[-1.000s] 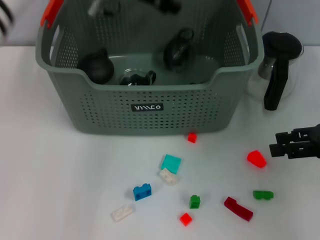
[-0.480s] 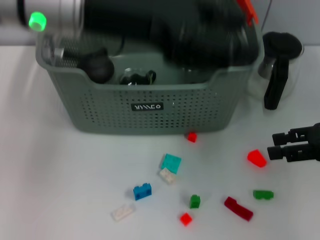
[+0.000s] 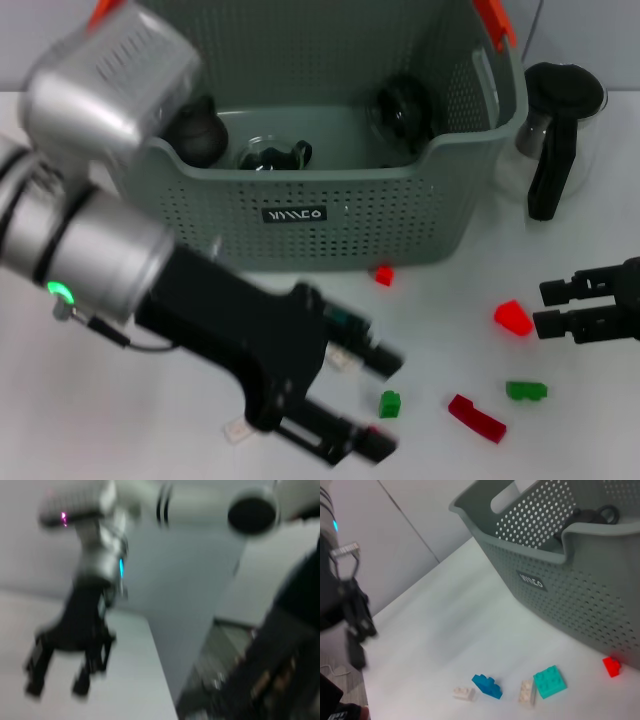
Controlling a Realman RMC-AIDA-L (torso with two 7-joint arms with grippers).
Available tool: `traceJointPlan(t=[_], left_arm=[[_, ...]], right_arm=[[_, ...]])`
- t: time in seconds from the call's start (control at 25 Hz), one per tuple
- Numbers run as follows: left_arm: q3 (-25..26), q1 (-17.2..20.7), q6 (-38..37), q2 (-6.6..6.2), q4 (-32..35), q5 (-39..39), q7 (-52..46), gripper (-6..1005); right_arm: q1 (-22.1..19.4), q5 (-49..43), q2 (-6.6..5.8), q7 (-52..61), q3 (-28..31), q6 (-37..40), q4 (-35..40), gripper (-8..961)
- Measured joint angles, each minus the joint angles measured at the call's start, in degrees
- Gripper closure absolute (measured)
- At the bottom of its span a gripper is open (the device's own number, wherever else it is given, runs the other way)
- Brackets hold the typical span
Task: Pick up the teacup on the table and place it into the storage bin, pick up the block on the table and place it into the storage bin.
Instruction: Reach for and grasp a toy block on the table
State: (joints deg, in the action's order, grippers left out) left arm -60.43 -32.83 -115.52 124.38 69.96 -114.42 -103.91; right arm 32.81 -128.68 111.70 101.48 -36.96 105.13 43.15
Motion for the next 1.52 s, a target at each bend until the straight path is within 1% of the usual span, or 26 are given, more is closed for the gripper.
traceJointPlan(t=[0.04, 0.08, 0.16, 0.24, 0.32, 0.44, 0.56, 0.8, 1.04, 1.32, 1.52], left_arm=[[-2.0, 0.1, 1.7, 0.04, -0.2, -5.0, 1.2, 299], [-2.0, 0.1, 1.7, 0.04, -0.2, -5.0, 1.2, 299], [-4.4, -0.2, 4.8, 0.05, 0.2, -10.0, 1.0, 300], [-7.7, -0.7, 9.2, 0.06, 0.4, -15.0, -1.2, 301], [-11.9, -1.5, 13.8, 0.06, 0.9, -19.7, -5.6, 304], [-17.2, -2.7, 17.7, 0.11, 1.9, -23.8, -10.3, 309], [-20.1, -2.8, 20.5, 0.16, 3.0, -25.7, -11.9, 320], [-22.5, -2.7, 23.7, 0.32, 3.5, -29.6, -13.0, 341], [-28.6, -1.7, 28.1, 0.43, 2.9, -32.4, -15.2, 361], [-32.0, -1.3, 31.2, 0.42, 0.9, -34.8, -16.5, 385], [-32.4, -1.0, 31.6, 0.42, 0.7, -35.0, -17.0, 403]], right_arm=[[0.0, 0.0, 0.01, 0.0, -0.1, 0.1, 0.0, 268], [0.0, 0.0, 0.01, 0.0, -0.2, 0.1, 0.0, 268], [0.1, -0.1, 0.01, -0.1, -0.4, 0.2, 0.0, 268], [0.1, -0.1, 0.02, -0.1, -0.7, 0.1, 0.0, 268], [0.0, -0.1, 0.11, -0.1, -0.8, -0.1, 0.0, 268], [-0.1, -0.1, 0.19, -0.1, -0.8, -0.2, 0.0, 268], [-0.2, -0.1, 0.28, -0.1, -0.8, -0.2, -0.1, 268], [-0.4, -0.1, 0.36, 0.0, -0.6, -0.3, -0.7, 267], [-0.7, -0.1, 0.36, 0.1, -0.4, -0.5, -0.8, 267], [-0.8, -0.1, 0.39, 0.3, -0.3, -0.8, -0.8, 269], [-0.8, 0.0, 0.45, 0.3, -0.2, -1.3, -0.9, 269]])
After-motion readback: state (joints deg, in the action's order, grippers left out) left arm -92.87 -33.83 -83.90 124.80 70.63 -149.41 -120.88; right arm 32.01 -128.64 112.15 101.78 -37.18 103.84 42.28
